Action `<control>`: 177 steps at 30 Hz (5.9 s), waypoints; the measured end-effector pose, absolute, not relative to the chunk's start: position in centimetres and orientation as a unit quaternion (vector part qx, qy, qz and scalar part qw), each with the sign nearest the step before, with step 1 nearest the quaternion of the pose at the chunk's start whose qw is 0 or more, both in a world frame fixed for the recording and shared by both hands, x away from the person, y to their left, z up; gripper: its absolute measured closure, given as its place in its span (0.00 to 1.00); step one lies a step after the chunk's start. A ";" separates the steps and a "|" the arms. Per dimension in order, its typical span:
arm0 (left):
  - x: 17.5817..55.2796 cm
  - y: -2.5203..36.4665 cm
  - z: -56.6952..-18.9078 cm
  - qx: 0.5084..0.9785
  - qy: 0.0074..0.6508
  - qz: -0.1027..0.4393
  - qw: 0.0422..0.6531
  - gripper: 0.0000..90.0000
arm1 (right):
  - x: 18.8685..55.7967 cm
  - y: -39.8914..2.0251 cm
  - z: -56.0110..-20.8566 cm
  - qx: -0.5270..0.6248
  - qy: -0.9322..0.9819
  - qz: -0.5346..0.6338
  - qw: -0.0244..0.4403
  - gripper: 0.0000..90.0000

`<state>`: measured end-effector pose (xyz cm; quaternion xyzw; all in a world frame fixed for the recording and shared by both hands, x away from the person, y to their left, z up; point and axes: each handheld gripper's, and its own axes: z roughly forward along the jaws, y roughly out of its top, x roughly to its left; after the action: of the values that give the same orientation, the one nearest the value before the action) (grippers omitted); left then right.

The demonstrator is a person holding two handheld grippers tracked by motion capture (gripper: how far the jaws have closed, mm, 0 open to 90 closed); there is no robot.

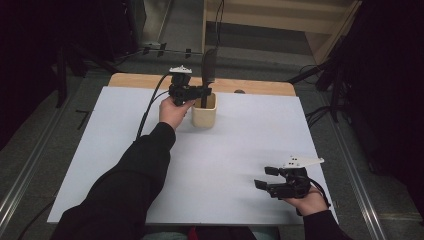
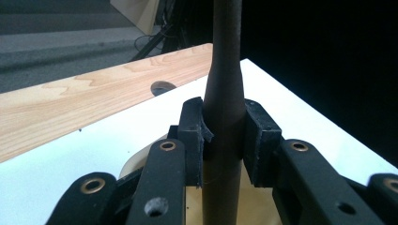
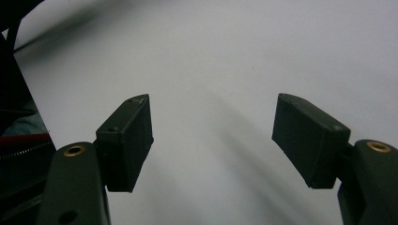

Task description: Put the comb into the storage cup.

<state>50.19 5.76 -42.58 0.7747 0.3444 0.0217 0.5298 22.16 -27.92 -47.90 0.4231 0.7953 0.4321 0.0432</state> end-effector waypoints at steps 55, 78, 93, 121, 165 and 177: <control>47.2 13.6 -42.8 0.757 0.399 0.010 0.517 0.29 | 22.6 -27.5 -48.0 0.419 0.799 0.429 0.043 0.30; 45.1 14.2 -43.3 0.769 0.395 -0.023 0.502 0.29 | 22.6 -27.5 -48.0 0.422 0.798 0.428 0.044 0.30; 43.7 14.2 -43.6 0.773 0.393 -0.029 0.497 0.29 | 22.5 -27.2 -47.9 0.422 0.800 0.423 0.048 0.30; 40.3 15.9 -44.0 0.766 0.386 -0.059 0.510 0.29 | 23.5 -26.9 -47.8 0.421 0.802 0.422 0.046 0.30; 35.8 16.5 -44.1 0.792 0.372 -0.081 0.477 0.29 | 23.5 -27.2 -48.0 0.433 0.797 0.419 0.052 0.29; 34.8 16.8 -44.6 0.801 0.370 -0.076 0.465 0.29 | 23.6 -27.4 -48.1 0.438 0.795 0.416 0.056 0.29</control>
<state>34.79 16.84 -44.61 0.8007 0.3702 -0.0756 0.4649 23.61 -27.35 -48.09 0.4380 0.7947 0.4164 0.0560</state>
